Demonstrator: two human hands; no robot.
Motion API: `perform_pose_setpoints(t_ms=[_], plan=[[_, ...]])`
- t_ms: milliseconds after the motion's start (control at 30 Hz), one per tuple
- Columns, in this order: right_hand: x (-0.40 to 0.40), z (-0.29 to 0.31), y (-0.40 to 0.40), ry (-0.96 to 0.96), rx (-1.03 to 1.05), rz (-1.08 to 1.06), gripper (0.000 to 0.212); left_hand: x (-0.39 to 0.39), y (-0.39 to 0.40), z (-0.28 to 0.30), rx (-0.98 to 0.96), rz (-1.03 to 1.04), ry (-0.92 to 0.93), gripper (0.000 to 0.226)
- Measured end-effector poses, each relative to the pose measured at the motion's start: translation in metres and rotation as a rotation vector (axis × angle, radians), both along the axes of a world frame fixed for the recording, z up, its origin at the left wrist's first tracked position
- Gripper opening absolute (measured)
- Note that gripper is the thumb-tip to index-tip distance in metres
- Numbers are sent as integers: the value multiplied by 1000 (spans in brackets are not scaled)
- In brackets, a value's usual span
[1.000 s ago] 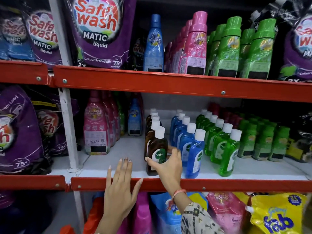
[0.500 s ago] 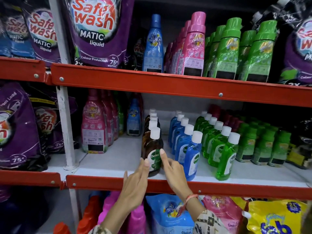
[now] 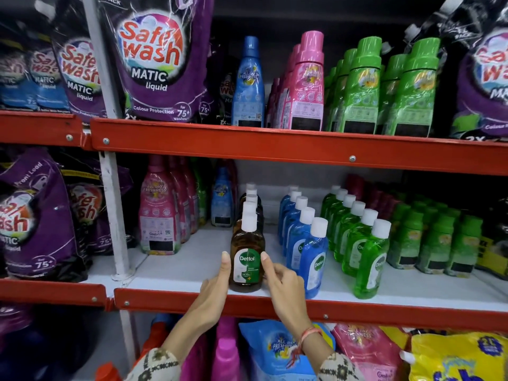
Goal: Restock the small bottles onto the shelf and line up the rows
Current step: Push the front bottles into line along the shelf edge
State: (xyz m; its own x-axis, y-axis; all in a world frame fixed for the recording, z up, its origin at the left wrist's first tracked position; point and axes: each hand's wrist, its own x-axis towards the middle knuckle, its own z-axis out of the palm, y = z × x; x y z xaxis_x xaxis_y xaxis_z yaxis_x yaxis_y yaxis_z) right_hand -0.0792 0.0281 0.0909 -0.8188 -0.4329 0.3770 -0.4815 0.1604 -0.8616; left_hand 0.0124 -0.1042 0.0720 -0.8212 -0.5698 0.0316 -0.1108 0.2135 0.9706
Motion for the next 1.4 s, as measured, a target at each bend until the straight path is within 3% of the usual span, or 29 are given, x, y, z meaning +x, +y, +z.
perform_pose_setpoints(t_ms=[67,167,267,333,467,667,767,833,1033,1167,1400], plan=[[3,4,8,15,-23,26,61,4,13,5,-65,69,10,103],[8,10,30,55,-122,73,46,15,40,14,-181,263,211,112],[2,13,58,31,-247,67,45,22,65,17,-184,324,473,91],[-5,16,75,22,-357,-3,41,18,76,16,-113,285,534,76],[-32,12,98,-18,-427,-175,41,0,102,24,35,100,387,69],[-60,9,98,-179,-48,-15,62,-32,127,42,189,-94,107,115],[-58,12,95,-147,15,23,80,-47,125,38,225,-149,84,143],[-57,12,94,-121,38,13,79,-52,124,36,207,-167,65,148],[-60,5,100,-90,20,-46,78,-55,122,42,185,-163,51,142],[-62,-4,96,-84,-32,-62,92,-54,116,52,171,-120,47,104],[-63,-7,96,-68,-55,-85,87,-54,109,48,180,-152,57,103]])
